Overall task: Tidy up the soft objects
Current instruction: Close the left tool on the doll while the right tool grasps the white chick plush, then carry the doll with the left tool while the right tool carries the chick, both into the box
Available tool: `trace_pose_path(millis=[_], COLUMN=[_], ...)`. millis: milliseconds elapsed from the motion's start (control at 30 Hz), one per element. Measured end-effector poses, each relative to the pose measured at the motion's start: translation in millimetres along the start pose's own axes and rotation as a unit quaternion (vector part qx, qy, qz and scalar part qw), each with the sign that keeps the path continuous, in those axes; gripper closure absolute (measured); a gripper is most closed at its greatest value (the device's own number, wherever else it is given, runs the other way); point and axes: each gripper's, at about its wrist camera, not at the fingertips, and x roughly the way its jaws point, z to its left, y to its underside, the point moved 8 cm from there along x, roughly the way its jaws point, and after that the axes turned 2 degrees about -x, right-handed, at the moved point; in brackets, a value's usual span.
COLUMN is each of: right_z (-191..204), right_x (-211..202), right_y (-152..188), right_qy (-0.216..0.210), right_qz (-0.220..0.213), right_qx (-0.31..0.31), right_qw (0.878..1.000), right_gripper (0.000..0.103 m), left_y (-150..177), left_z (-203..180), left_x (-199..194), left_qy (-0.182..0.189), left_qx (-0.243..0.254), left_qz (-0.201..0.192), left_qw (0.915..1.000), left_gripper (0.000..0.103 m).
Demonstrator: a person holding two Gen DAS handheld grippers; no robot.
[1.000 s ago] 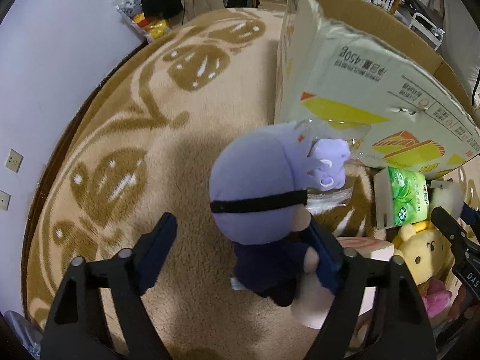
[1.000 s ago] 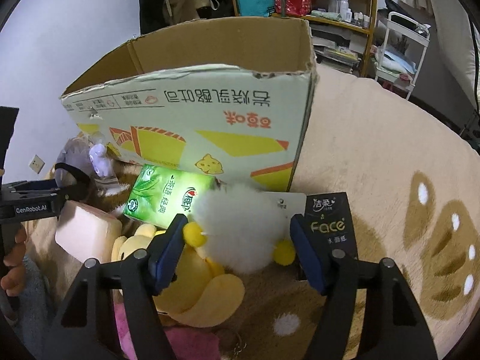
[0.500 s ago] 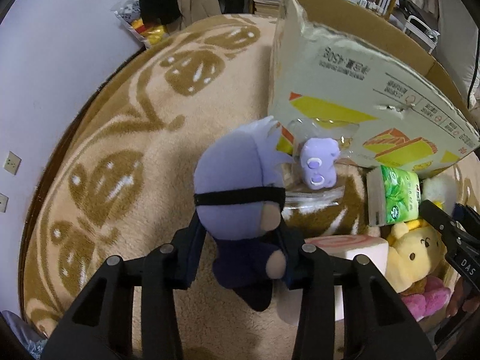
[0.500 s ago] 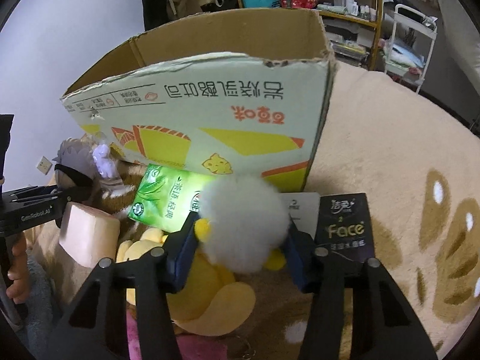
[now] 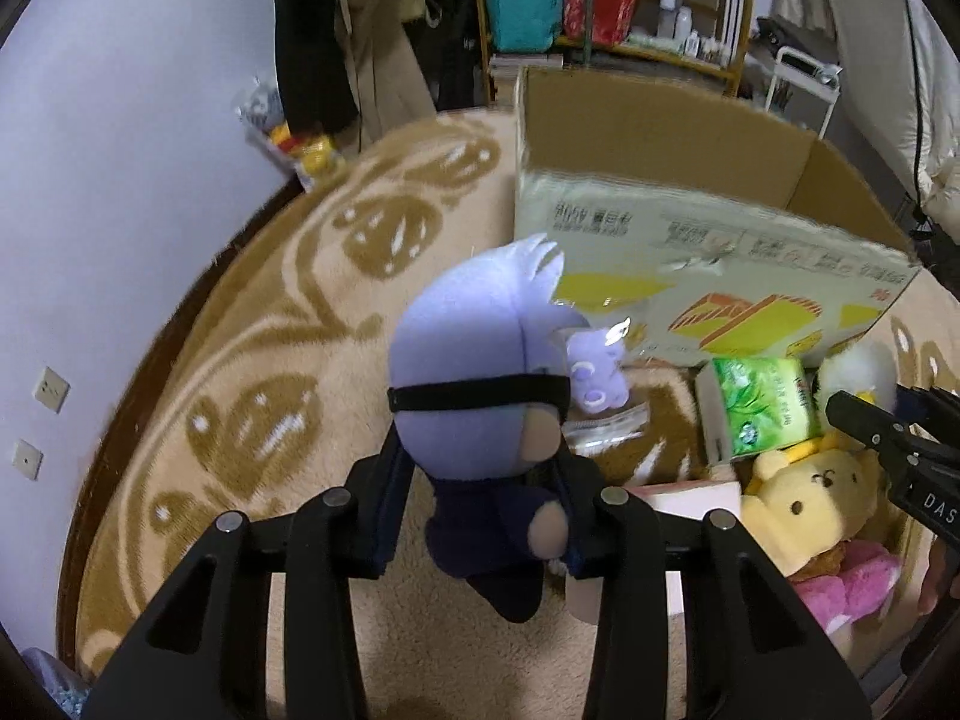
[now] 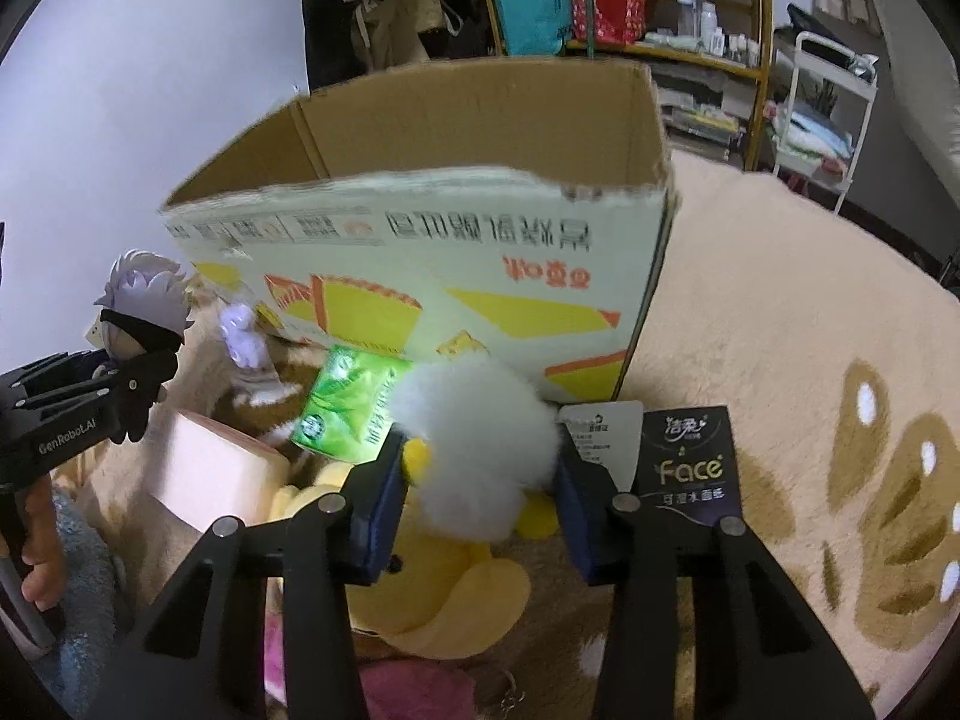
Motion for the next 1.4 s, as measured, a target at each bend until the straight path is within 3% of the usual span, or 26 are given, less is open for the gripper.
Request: trace_pose_path(millis=[433,933,1167,1400], right_z=[22,27,20,9], right_x=[-58,-110,-114,-104], right_y=[-26,-64,-86,-105], right_qy=[0.003,0.017,0.03,0.024], right_qz=[-0.096,-0.2,-0.226,-0.235], right_qx=[-0.009,-0.014,-0.021,-0.023], right_qw=[0.995,0.98,0.973,0.972], right_gripper=[0.056,0.056,0.056,0.056], left_y=[-29,-101,-119,-127], left_z=[-15,-19,-29,-36], left_x=[-64,-124,-111,-83], left_qy=[-0.007,-0.008,0.009,0.034], left_qx=[0.039,0.052,0.06,0.051], left_qz=[-0.101,-0.206,-0.214,-0.198], left_qw=[0.9941,0.9771,0.975,0.9783], left_gripper=[0.064,0.064,0.064,0.064])
